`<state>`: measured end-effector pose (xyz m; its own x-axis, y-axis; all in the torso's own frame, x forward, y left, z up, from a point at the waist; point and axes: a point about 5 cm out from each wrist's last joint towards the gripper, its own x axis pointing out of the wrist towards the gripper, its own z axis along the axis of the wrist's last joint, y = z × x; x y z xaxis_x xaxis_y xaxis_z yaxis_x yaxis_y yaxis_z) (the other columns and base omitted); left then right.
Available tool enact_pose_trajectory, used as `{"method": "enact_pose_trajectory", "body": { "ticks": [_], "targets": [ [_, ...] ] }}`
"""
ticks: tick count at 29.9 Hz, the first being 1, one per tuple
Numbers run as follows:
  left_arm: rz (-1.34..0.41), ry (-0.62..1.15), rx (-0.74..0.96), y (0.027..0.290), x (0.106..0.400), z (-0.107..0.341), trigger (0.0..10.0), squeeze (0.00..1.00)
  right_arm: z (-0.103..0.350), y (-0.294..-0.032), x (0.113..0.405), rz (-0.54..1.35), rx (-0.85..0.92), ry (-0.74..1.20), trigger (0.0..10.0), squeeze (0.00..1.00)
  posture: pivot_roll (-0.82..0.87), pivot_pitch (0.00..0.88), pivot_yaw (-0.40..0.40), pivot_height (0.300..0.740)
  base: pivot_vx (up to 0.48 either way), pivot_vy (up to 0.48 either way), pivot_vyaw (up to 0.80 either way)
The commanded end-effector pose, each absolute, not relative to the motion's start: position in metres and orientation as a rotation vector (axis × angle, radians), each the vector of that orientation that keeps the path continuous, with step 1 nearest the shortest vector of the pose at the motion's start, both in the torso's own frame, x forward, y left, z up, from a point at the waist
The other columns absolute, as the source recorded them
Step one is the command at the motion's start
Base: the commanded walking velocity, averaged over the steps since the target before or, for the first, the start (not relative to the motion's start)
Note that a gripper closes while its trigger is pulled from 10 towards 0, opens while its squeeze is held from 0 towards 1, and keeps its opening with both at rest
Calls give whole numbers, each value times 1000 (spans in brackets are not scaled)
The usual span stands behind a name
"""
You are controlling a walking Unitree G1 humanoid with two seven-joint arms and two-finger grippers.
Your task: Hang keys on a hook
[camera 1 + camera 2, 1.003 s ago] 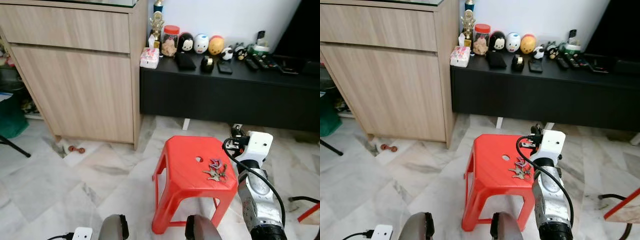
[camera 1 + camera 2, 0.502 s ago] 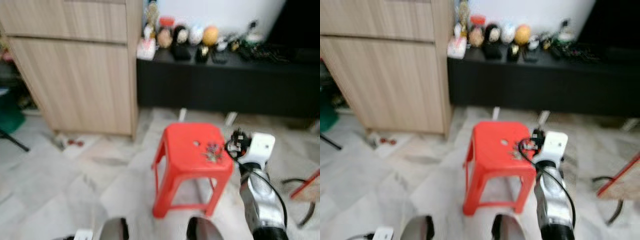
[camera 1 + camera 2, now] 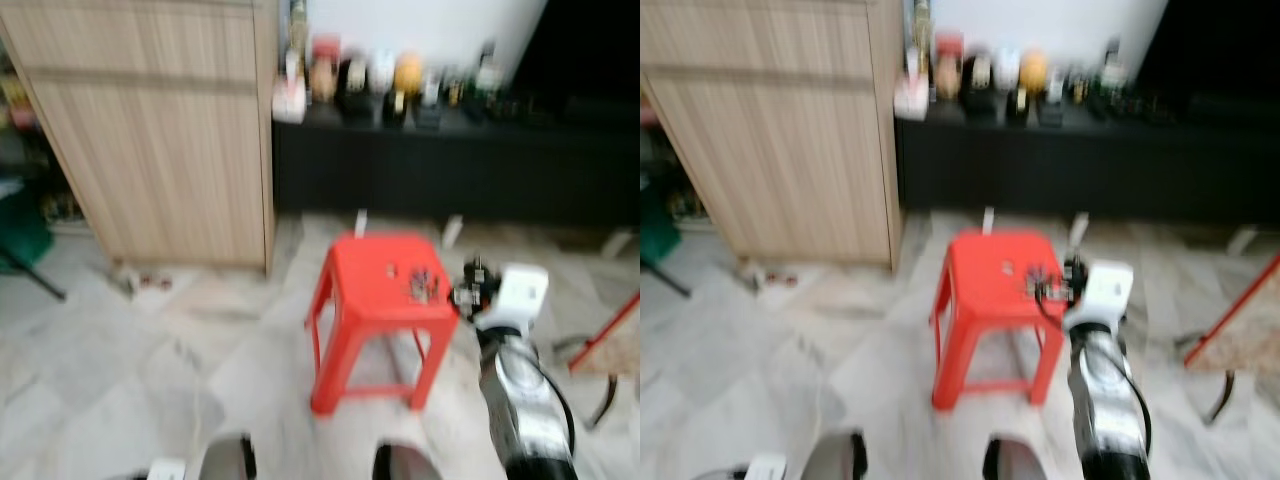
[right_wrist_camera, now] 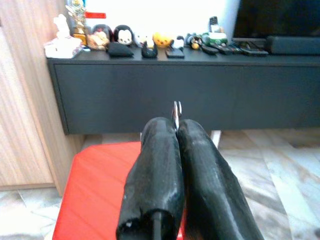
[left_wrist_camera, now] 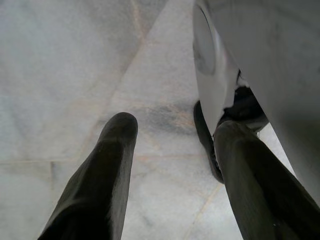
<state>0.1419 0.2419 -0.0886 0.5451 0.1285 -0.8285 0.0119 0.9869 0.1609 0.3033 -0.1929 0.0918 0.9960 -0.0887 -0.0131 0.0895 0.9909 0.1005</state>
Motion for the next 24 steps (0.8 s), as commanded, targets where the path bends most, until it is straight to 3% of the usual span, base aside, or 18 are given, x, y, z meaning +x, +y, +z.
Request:
{"method": "enact_pose_trajectory", "body": {
  "ticks": [1,11,24],
  "targets": [
    [62,989,164,241,146,-88,10000,0,103,-197,307,-95,91,-25,10000,0,61,0,-94,673,0,0,0],
    [70,985,160,242,147,-87,10000,0,103,-196,307,-101,97,-23,10000,0,63,0,-91,740,0,0,0],
    [71,982,157,241,148,-87,10000,0,101,-197,307,-105,105,-8,10000,0,63,0,-91,740,0,0,0]
  ]
}}
